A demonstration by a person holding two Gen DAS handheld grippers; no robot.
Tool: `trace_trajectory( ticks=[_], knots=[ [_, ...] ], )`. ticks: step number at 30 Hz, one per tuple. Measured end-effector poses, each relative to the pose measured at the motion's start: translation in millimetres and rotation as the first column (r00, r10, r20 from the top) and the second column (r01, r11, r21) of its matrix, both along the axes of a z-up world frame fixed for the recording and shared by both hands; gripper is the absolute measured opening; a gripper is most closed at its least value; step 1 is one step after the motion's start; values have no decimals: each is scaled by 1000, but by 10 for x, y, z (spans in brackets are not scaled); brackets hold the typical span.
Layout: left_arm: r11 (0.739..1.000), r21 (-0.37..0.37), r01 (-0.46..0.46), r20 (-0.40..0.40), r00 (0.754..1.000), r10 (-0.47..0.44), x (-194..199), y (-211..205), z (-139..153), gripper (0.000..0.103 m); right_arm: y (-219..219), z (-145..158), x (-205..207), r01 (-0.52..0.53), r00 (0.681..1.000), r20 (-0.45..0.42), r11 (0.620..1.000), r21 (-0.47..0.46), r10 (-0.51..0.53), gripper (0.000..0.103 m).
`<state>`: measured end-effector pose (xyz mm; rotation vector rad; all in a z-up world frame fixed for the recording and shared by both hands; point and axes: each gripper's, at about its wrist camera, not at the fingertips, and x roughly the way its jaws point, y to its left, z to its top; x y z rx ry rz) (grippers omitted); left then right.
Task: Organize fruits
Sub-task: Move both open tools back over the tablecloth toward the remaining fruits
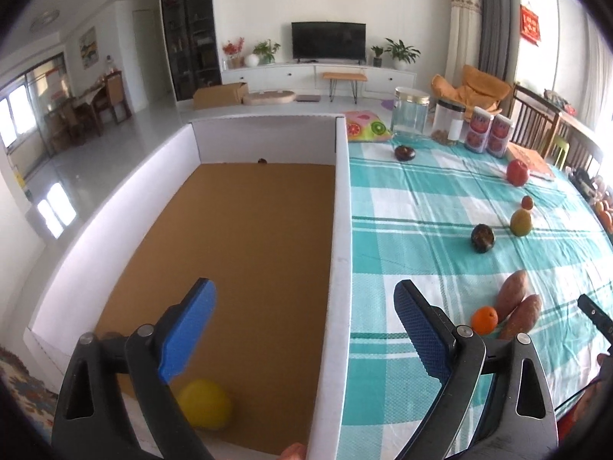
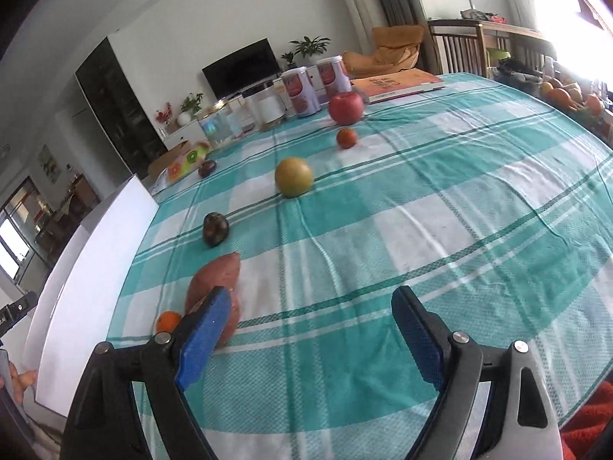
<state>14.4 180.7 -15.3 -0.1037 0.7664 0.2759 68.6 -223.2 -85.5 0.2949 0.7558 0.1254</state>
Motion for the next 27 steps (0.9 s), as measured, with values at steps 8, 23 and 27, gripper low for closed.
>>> trace_trajectory(
  ticks=[8,23,27],
  knots=[
    [1000,20,10,-15,1000,-9,-35,-107,-47,95,-44,-171,-17,20,999,-32,999,27,-19,86],
    [994,101,-33,104,994,22,-188,-291,215,95,-97,-267,-10,77,994,-80,997,14,-76,91],
    [995,97,-39,196,980,20,-276,-394,343,96,-105,-248,-33,91,993,-72,996,6,-90,92]
  ],
)
